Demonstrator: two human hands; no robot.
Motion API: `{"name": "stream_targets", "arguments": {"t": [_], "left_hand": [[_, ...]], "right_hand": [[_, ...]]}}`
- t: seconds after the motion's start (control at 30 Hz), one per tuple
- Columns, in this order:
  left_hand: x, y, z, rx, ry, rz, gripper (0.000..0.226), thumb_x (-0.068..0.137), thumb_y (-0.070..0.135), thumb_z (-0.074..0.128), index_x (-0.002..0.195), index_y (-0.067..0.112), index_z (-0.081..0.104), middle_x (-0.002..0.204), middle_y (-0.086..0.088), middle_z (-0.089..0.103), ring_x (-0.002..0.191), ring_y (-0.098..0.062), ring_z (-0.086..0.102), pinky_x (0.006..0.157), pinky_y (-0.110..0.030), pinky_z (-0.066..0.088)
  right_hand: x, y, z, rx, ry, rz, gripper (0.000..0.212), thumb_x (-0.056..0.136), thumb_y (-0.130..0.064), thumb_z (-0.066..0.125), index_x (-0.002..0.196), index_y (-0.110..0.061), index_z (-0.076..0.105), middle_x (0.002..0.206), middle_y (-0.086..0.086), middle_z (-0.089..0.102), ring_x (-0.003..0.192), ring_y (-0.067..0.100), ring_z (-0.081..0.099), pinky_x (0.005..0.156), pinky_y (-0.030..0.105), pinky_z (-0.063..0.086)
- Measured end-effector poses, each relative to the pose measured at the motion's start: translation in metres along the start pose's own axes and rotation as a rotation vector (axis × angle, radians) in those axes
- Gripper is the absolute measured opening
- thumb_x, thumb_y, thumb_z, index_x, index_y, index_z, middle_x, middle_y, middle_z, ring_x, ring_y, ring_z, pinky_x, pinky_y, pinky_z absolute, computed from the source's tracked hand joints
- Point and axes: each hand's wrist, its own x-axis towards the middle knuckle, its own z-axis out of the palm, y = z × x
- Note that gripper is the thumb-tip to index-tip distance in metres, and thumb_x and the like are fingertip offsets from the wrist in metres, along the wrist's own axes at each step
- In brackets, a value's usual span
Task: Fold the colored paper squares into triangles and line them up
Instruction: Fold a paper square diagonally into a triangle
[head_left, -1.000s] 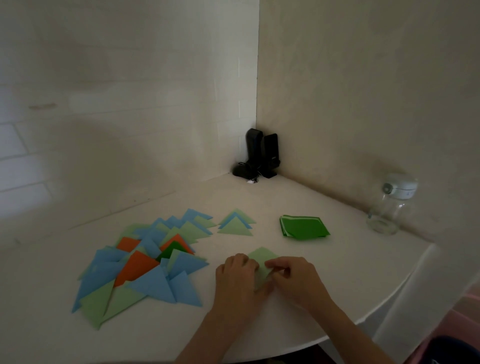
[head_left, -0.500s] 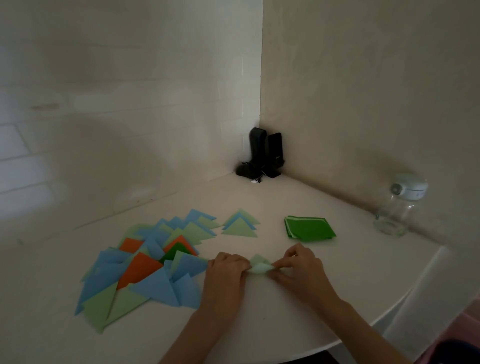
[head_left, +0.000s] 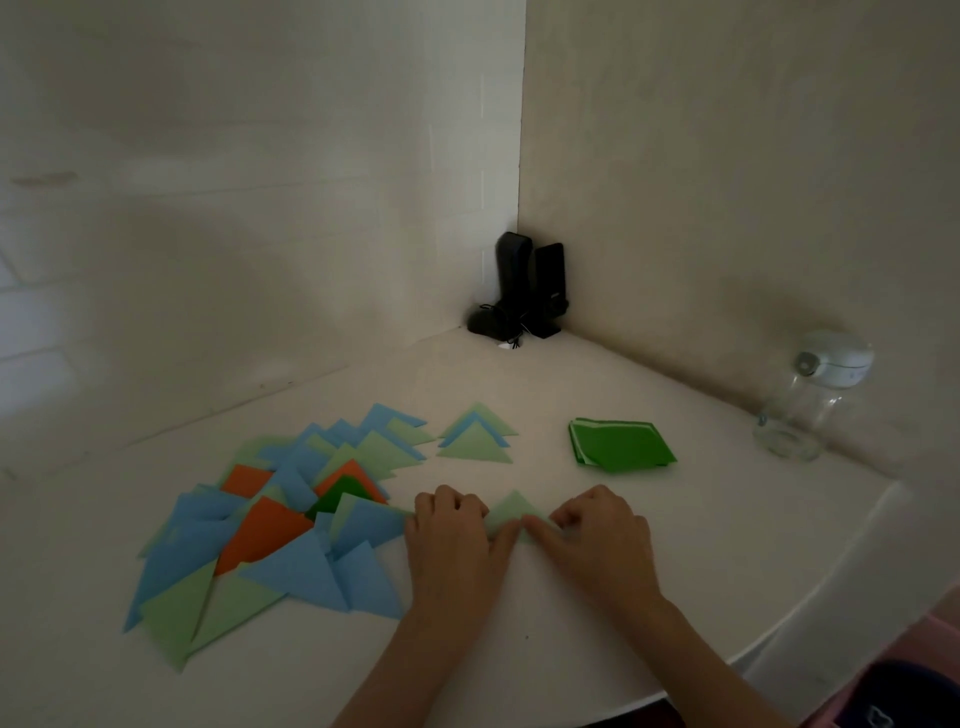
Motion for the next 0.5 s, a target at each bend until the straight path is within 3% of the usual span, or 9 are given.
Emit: {"name": "stream_targets", "arguments": {"t": [0.07,0.23,0.5], "left_hand": [[0.001,0.0,0.003,0.012,0.012,-0.013,0.046,0.074,0.064,0.051,0.068,0.02,0.064,0.073,0.0,0.056,0.071,-0.022,0.051,0.059,-0.035,0.041],[0.003,-0.004,0.002,-0.113,-0.046,-0.08,0.029,0.078,0.048,0.067,0.087,0.022,0.059,0.09,0.001,0.057,0.088,-0.022,0.048,0.076,-0.034,0.036],[0.007,-0.018,-0.002,-0.345,-0.105,-0.087,0.018,0.08,0.024,0.071,0.086,0.024,0.054,0.087,0.01,0.052,0.086,-0.016,0.049,0.073,-0.025,0.034]], "right_hand": [[-0.001,0.0,0.001,-0.025,0.004,0.0,0.04,0.074,-0.072,0.054,0.079,-0.033,0.064,0.093,-0.01,0.052,0.095,0.01,0.051,0.083,0.031,0.032],[0.001,0.002,0.001,-0.039,-0.012,-0.015,0.034,0.073,-0.069,0.057,0.077,-0.035,0.053,0.089,-0.012,0.048,0.091,0.009,0.048,0.079,0.029,0.031],[0.008,0.011,-0.005,0.18,-0.099,-0.027,0.028,0.069,-0.048,0.074,0.072,-0.037,0.049,0.085,-0.012,0.057,0.079,0.006,0.053,0.081,0.032,0.044]]}}
